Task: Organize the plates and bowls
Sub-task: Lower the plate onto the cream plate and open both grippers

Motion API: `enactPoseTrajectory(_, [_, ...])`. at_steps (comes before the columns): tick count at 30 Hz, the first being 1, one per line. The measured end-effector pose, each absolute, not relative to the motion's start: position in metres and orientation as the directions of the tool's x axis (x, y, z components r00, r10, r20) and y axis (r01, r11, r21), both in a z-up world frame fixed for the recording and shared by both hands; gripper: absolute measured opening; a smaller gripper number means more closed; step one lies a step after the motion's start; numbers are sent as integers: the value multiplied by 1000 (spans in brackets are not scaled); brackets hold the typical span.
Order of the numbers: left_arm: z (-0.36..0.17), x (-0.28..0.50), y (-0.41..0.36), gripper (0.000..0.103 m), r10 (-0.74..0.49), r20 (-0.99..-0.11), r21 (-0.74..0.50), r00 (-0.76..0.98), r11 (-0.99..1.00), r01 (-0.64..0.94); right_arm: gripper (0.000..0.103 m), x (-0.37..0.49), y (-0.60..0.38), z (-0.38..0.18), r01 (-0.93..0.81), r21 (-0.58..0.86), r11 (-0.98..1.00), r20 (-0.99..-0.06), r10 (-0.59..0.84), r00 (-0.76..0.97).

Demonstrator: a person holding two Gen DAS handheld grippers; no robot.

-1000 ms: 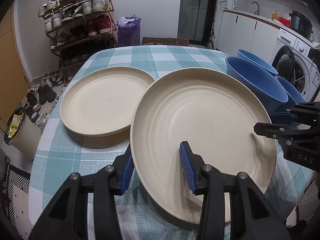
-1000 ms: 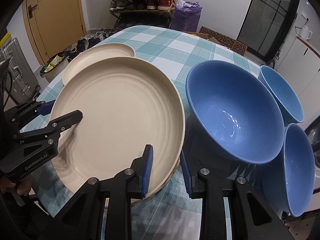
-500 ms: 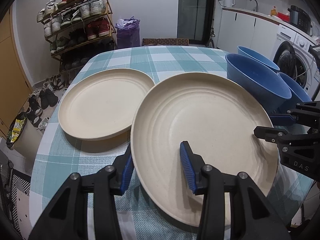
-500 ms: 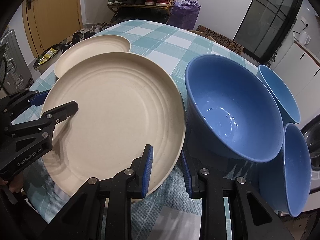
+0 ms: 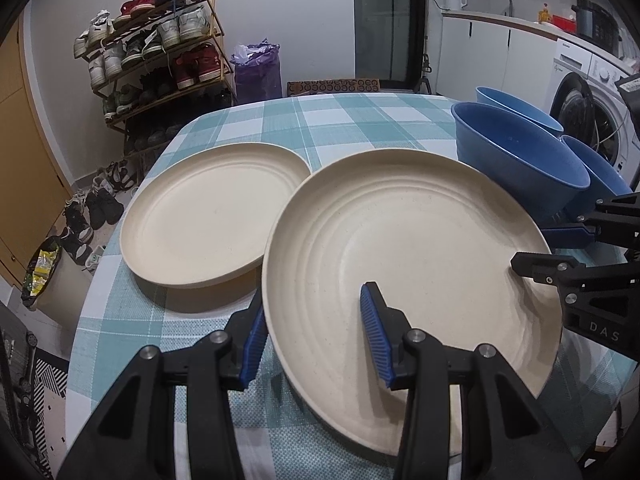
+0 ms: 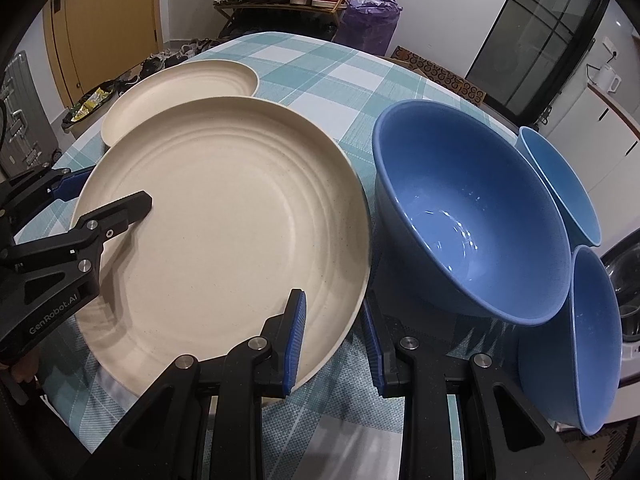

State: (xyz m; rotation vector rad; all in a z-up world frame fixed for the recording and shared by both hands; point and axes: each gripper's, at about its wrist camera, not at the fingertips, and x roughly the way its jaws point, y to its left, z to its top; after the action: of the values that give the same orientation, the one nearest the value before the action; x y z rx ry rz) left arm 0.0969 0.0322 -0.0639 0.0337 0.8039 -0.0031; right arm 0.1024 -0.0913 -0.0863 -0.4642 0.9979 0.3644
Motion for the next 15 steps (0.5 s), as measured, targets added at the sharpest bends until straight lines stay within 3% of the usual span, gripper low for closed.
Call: enactPoseTrajectory(15, [-73,97,15,44,138,-711,210,689,978,20,28,103,-93,-92,-504,-201,840,-871,82,484])
